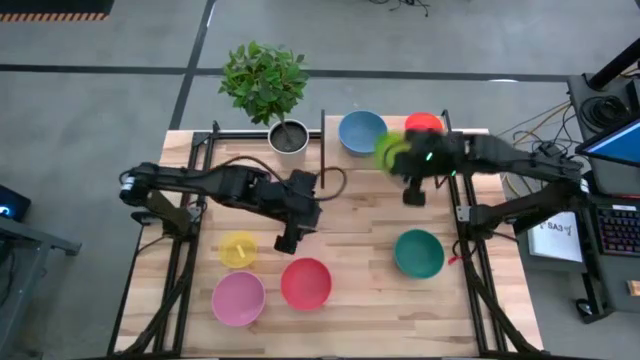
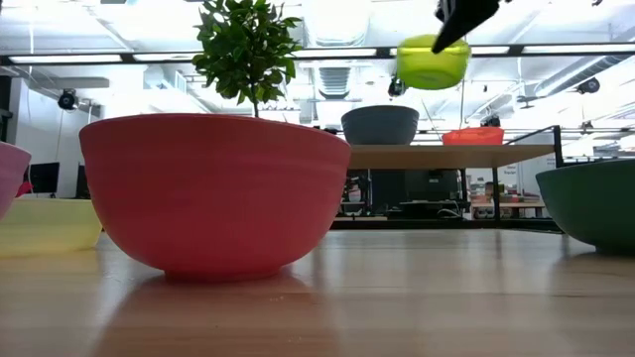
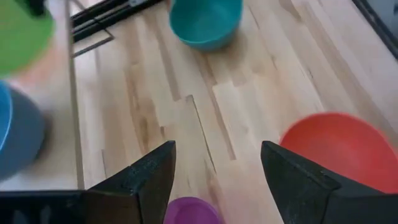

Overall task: Place and stack bowls onto a shelf
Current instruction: Stack the light green bowl on top of the orange bowl on the shelf

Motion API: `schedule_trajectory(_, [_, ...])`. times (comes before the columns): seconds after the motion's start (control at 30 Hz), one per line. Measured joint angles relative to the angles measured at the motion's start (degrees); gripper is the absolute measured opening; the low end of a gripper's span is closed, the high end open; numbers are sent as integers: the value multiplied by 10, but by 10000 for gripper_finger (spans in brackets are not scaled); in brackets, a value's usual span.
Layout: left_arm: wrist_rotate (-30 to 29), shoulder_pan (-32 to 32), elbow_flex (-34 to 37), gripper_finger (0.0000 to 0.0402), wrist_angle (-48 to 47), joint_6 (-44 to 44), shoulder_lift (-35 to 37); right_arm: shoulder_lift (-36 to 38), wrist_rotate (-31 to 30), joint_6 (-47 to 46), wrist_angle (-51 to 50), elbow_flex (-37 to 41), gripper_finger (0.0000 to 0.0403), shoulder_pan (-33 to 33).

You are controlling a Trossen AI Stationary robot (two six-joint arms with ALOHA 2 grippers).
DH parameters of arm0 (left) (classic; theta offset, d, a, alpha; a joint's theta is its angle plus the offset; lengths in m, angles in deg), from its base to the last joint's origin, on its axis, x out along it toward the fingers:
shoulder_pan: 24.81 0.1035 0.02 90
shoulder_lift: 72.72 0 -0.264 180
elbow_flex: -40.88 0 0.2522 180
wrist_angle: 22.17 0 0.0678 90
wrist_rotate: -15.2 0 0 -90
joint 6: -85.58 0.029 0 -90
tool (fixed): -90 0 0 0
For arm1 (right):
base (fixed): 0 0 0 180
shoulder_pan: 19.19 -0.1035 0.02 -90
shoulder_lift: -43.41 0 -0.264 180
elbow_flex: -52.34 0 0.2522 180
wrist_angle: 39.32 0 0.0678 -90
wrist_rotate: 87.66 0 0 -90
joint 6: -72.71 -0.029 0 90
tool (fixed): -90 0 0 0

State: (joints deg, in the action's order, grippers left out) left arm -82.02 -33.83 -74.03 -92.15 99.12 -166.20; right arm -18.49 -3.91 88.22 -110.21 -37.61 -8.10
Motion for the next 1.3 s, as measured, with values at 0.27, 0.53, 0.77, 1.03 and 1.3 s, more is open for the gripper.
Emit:
schedule_trajectory(0.27, [-59,0,154,219,151,-79,109,52,-14,-12,-7,21,8,224])
schedule_trajectory(0.53, [-80,0,257,219,230,-113,176,17,55,9,-12,48,9,353])
schedule_trajectory(0.77, [-79,0,292,219,239,-131,196,-18,63,24,10,56,9,367])
schedule_trajectory(1.03, [-79,0,307,219,242,-131,197,-44,63,17,13,56,19,367])
schedule_trajectory(1.3, [-79,0,307,219,243,-131,197,-48,82,14,7,56,95,367])
